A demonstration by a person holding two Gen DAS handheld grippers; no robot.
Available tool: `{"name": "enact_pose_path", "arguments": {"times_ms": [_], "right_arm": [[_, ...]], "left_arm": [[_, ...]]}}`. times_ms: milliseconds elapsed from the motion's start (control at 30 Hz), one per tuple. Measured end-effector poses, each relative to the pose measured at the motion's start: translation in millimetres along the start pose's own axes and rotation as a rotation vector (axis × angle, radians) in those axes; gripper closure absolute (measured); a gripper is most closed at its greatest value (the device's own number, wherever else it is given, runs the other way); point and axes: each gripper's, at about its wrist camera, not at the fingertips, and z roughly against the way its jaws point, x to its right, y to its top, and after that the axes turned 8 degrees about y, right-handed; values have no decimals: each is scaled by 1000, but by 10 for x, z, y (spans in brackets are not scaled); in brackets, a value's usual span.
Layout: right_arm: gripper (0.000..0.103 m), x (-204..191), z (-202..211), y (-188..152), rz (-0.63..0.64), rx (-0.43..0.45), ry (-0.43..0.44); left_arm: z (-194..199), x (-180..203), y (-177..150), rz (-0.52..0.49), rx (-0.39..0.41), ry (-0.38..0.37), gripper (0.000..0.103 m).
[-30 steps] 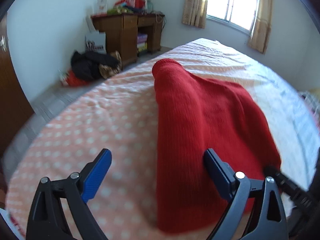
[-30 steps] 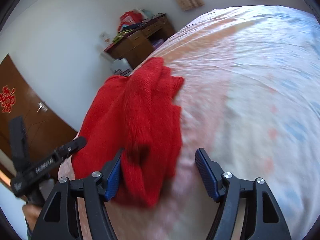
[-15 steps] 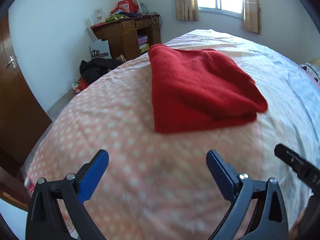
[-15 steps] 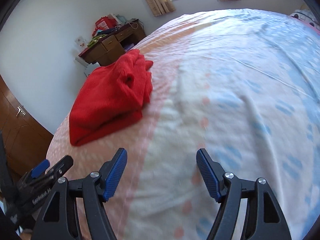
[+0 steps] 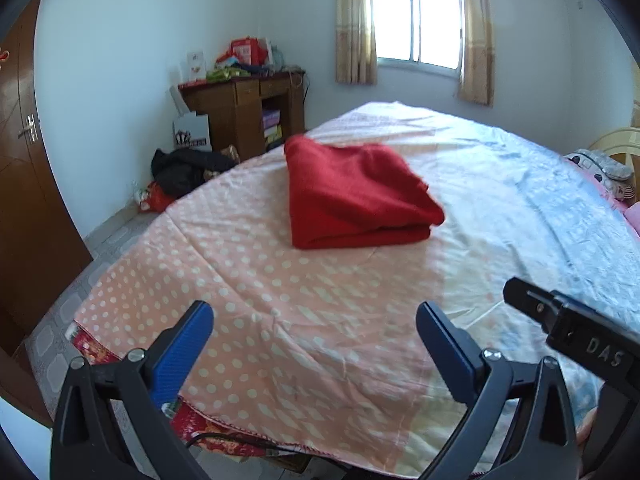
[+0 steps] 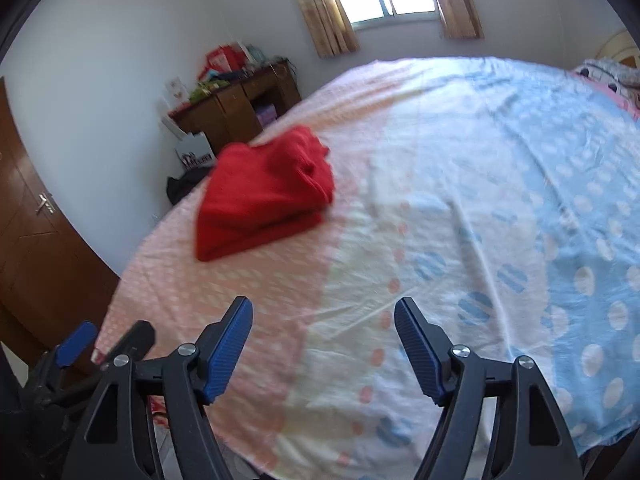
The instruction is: Fold small clothes
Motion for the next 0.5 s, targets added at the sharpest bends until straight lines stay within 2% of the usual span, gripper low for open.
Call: {"name": "enact_pose_path", "arguments": {"times_ms": [133,233,400,500], "right_arm": [[22,-217,293,82,23,84,-8],[21,-357,590,129,38,171,3],[19,-521,936,154,91,255,6],[19,-597,1105,151,126,319,-6]], "left_arm": [[198,-28,69,-8,46,63,0],[347,-70,129,13,72,46,0],[557,-90,177,26,125,91,0],[693,-98,195,36,161,85,0]]}}
